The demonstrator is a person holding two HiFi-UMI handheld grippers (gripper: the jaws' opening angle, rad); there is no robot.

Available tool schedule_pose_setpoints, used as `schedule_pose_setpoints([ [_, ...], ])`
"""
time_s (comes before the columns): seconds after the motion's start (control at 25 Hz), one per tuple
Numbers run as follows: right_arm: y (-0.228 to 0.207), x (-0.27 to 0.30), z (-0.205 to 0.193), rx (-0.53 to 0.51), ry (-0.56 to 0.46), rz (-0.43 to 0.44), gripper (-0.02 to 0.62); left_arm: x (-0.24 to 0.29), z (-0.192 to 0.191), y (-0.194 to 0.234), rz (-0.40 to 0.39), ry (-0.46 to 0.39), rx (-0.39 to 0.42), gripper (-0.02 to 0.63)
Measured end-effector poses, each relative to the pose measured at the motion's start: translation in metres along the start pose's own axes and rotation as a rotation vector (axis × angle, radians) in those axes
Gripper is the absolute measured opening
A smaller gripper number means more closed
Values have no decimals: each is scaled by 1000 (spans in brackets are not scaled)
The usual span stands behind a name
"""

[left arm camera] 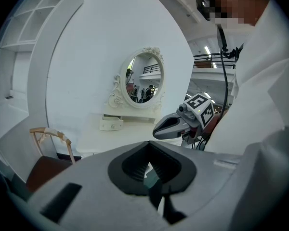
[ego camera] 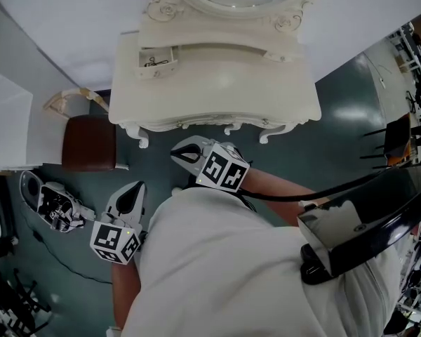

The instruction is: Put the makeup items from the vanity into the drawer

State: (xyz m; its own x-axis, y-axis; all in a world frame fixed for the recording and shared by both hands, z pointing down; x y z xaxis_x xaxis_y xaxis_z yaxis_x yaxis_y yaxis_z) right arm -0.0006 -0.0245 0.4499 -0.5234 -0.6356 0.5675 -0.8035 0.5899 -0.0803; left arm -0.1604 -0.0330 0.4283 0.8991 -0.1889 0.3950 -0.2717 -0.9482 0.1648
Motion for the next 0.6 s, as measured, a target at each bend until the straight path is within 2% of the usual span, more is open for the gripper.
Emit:
schedule_pose_setpoints([
  [0.6,-53,12,4,19,13,-6,0,43,18,33,-24,15,-8,2],
])
Point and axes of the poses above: the fingertips, and each gripper's own axes: x forward along the fingers, y to its left, z out of its top, the point moved 5 cm from there along -x, backward along the fingers, and after that the axes turned 8 degrees about x, right-handed, at the moved point
